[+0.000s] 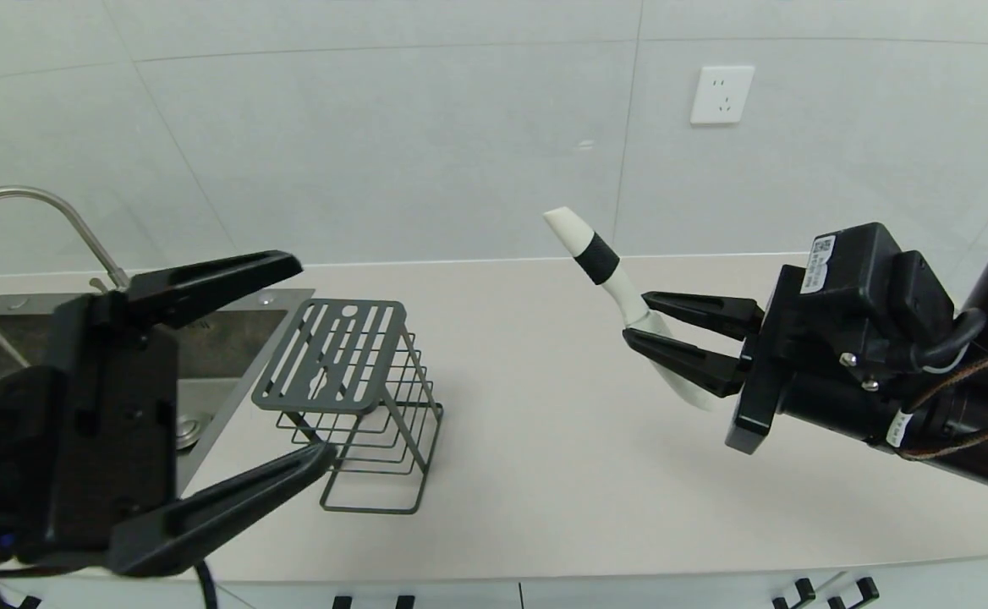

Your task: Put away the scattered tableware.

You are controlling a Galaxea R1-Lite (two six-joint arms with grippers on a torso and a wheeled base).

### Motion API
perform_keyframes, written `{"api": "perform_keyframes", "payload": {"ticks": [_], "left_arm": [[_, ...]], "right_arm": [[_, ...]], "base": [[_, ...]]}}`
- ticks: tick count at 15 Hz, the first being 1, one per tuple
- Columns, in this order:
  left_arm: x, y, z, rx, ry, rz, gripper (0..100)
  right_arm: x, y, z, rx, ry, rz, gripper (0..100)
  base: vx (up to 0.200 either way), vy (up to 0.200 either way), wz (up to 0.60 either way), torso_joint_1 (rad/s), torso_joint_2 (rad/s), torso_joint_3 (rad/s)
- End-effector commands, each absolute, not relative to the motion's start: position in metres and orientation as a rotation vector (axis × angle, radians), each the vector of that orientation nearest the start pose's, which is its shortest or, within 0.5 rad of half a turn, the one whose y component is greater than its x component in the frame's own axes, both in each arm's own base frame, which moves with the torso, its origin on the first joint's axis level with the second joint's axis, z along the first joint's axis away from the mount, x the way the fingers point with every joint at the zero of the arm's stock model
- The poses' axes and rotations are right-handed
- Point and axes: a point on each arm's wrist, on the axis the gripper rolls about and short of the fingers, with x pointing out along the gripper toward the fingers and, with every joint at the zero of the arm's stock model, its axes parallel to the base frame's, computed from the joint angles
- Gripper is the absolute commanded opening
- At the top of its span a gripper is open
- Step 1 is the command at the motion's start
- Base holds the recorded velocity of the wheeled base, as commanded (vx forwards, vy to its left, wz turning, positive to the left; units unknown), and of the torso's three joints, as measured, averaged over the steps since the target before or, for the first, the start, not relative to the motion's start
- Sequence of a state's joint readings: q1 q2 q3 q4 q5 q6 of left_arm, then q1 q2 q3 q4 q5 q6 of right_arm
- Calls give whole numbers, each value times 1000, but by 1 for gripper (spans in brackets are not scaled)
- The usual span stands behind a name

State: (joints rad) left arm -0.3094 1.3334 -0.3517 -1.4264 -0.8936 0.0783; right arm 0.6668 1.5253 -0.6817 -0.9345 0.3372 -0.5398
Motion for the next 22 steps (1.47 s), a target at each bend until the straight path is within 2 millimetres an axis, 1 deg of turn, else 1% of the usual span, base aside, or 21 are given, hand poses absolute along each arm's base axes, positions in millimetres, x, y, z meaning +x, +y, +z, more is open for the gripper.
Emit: {"api": "perform_keyframes", "payload": {"ticks": [1,2,4,6,8,10,12,15,18,22], "left_arm": [[214,-106,212,146,-448,-1252,100],[219,-118,209,119,-440,-1285,100],[227,-143,195,46,-381,-1299,100],[236,-160,188,20,-356,-1307,100],[246,-175,186,18,-368,-1329,100],[252,-187,190,16,-399,-1346,100],[257,-191,194,16,-423,-1346,100],[259,-192,199,-9,-426,-1353,100],[261,-198,213,-61,-445,-1373,100],[258,-207,223,-130,-443,-1398,100]], "right_arm": [[199,167,229,-478,-368,954,0],[197,167,230,-476,-373,956,0],[196,167,232,-475,-380,954,0],[194,170,234,-470,-393,953,0],[194,170,234,-471,-390,942,0],[193,172,233,-470,-389,951,0],[192,172,234,-469,-393,953,0],[190,174,234,-467,-395,962,0],[189,176,233,-465,-393,974,0],[187,175,236,-461,-405,972,0]], "base": [[0,0,0,0,0,0],[0,0,0,0,0,0],[0,0,0,0,0,0],[0,0,0,0,0,0],[0,0,0,0,0,0],[0,0,0,0,0,0],[0,0,0,0,0,0],[0,0,0,0,0,0],[0,0,0,0,0,0],[0,0,0,0,0,0]]}}
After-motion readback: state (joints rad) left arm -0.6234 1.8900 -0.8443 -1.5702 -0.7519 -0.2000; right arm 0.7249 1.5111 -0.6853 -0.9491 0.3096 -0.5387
